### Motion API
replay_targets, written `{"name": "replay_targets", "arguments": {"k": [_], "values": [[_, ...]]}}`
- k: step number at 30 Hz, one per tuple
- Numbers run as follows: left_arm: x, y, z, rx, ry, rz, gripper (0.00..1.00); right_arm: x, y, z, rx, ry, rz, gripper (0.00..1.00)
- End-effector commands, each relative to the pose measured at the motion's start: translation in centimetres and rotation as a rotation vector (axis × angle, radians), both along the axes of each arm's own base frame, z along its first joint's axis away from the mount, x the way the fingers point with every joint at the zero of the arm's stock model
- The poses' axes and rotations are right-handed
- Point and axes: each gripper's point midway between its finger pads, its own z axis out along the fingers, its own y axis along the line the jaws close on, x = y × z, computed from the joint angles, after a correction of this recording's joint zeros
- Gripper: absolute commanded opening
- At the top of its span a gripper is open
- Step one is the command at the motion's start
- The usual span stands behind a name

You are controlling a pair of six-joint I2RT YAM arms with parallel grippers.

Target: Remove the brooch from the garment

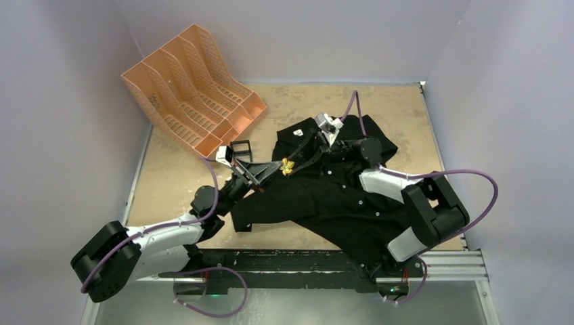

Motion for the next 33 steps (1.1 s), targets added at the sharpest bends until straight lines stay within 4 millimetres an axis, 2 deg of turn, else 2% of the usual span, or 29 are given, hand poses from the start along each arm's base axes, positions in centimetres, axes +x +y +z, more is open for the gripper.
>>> {"name": "replay_targets", "arguments": {"k": [1, 8, 14, 19, 22, 24, 29, 33], "values": [[-1.6, 2.6, 6.3, -0.21, -0.133, 0.018, 0.0, -2.5, -1.7, 2.9, 0.164, -0.499, 0.053, 0.55], [-1.4, 2.7, 5.3, -0.153, -0.125, 0.045, 0.0, -1.1, -1.8, 3.0, 0.145, -0.517, 0.048, 0.56], [-0.1, 3.1, 2.5, -0.022, -0.111, 0.139, 0.0, -0.4, -2.6, 3.1, 0.146, -0.477, -0.004, 0.57], [1.4, 4.8, -1.5, 0.108, -0.064, 0.264, 0.0, 1.7, -3.6, 3.6, 0.132, -0.4, -0.169, 0.58], [2.3, 6.4, -3.7, 0.159, -0.024, 0.347, 0.0, 5.1, -3.7, 3.0, 0.027, -0.363, -0.364, 0.62], [2.7, 7.4, -5.0, 0.181, -0.002, 0.398, 0.0, 6.5, -4.2, 2.7, -0.047, -0.346, -0.461, 0.64], [3.7, 9.1, -7.6, 0.244, 0.033, 0.504, 0.0, 7.5, -5.5, 2.4, -0.109, -0.28, -0.596, 0.66], [4.6, 10.8, -8.6, 0.259, 0.05, 0.606, 0.0, 8.6, -7.1, 1.7, -0.142, -0.22, -0.748, 0.66]]}}
